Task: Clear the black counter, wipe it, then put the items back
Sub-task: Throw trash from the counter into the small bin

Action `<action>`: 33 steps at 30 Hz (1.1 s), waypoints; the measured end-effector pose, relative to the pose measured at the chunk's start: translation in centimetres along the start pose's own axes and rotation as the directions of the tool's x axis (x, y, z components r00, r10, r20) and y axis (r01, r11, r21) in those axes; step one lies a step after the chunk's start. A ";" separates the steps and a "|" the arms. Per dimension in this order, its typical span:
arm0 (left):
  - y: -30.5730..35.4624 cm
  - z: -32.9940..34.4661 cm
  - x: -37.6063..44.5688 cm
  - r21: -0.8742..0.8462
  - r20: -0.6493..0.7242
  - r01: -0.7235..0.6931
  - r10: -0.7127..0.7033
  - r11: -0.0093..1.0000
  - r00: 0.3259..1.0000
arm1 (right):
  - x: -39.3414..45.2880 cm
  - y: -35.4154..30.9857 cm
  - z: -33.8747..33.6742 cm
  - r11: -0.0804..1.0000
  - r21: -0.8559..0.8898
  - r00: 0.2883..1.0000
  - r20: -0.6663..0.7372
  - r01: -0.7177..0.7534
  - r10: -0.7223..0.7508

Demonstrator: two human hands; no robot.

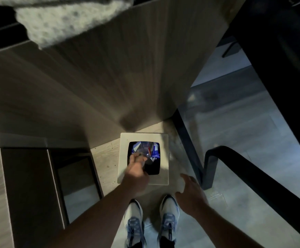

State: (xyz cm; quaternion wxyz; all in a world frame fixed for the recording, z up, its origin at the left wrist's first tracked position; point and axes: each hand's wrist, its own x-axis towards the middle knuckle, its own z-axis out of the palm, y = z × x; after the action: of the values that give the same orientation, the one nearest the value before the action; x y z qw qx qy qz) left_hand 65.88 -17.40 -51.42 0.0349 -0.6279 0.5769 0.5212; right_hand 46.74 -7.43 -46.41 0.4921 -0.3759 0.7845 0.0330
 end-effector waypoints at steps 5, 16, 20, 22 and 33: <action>-0.1 -1.2 -0.7 0.157 0.139 0.020 -0.042 0.987 0.989 | -0.9 0.1 0.6 0.998 -0.070 0.999 0.052 -0.002 0.006; -2.4 -6.7 -14.4 0.371 0.129 -0.025 -0.025 0.928 0.991 | -7.8 -4.2 0.8 0.998 -0.058 0.994 0.103 0.032 -0.026; -0.6 -9.9 -23.2 0.468 0.173 -0.045 -0.042 0.883 0.984 | -15.7 -5.4 -1.1 0.996 -0.077 0.993 0.106 0.054 -0.045; 0.9 -11.5 -27.6 0.519 0.199 -0.063 -0.049 0.853 0.979 | -20.5 -5.8 -2.2 0.993 -0.088 0.991 0.119 0.072 -0.061; 12.4 -16.1 -43.1 0.576 0.162 -0.186 0.112 0.796 0.980 | -41.1 -4.5 -11.9 0.990 0.023 0.987 -0.082 0.142 -0.140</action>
State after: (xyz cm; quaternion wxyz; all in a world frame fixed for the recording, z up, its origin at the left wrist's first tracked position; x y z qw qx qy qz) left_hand 75.35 -2.20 -7.23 0.2207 -0.5065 0.7543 0.3548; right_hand 50.23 7.26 -6.07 0.4664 -0.4245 0.7755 -0.0283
